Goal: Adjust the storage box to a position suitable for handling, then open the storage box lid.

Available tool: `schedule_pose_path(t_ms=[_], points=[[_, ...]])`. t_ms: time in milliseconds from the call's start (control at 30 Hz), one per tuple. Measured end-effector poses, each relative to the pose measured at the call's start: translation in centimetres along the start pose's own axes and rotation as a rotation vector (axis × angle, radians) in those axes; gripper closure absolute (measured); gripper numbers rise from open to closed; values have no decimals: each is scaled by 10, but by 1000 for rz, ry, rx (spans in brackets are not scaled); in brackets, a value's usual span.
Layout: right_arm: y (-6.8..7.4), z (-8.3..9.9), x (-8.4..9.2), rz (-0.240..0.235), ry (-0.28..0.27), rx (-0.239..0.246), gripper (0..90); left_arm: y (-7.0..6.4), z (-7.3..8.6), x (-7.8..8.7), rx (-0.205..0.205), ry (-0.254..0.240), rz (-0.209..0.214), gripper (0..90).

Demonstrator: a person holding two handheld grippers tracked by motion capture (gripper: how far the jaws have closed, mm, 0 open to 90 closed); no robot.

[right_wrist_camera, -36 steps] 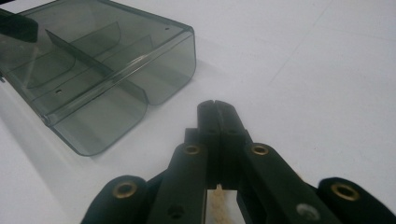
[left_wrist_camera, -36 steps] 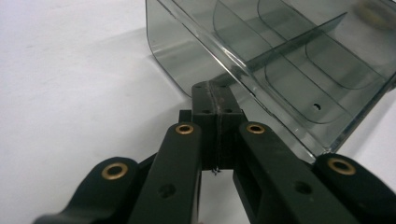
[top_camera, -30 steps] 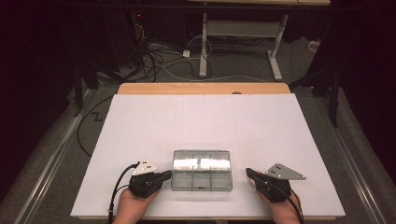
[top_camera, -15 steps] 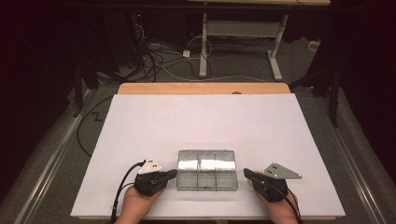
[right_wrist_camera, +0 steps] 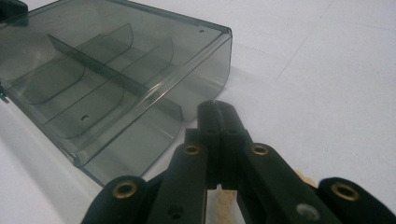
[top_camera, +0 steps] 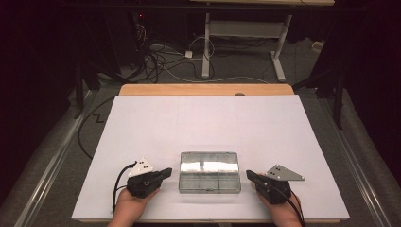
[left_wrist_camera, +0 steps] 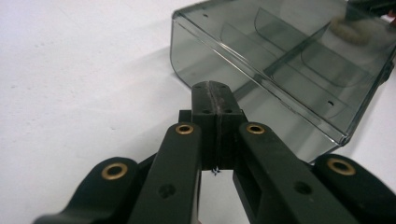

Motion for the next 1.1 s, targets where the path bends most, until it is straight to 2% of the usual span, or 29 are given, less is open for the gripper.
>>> schedule_pose_path(t_ms=[400, 633, 967, 1100], points=[[11, -16, 3, -32, -30, 34, 900, 4, 4, 7, -29, -7, 14, 881], [15, -26, 10, -47, -62, 44, 900, 2, 1, 4, -52, -16, 24, 879], [44, -35, 5, -105, -74, 93, 900, -2, -1, -5, -89, -6, 35, 879], [56, -36, 1, -137, -72, 101, 900, -2, 0, -5, -86, -18, 27, 878]])
Point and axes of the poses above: each handheld gripper's, and its own axes: x roughly backward along the jaws, z roughly out of its underside, y roughly to its left, the point moved 9 cm from there along -x, roughly forward along the jaws, and after that the axes turned 6 degrees about y, right-handed, at the moved point
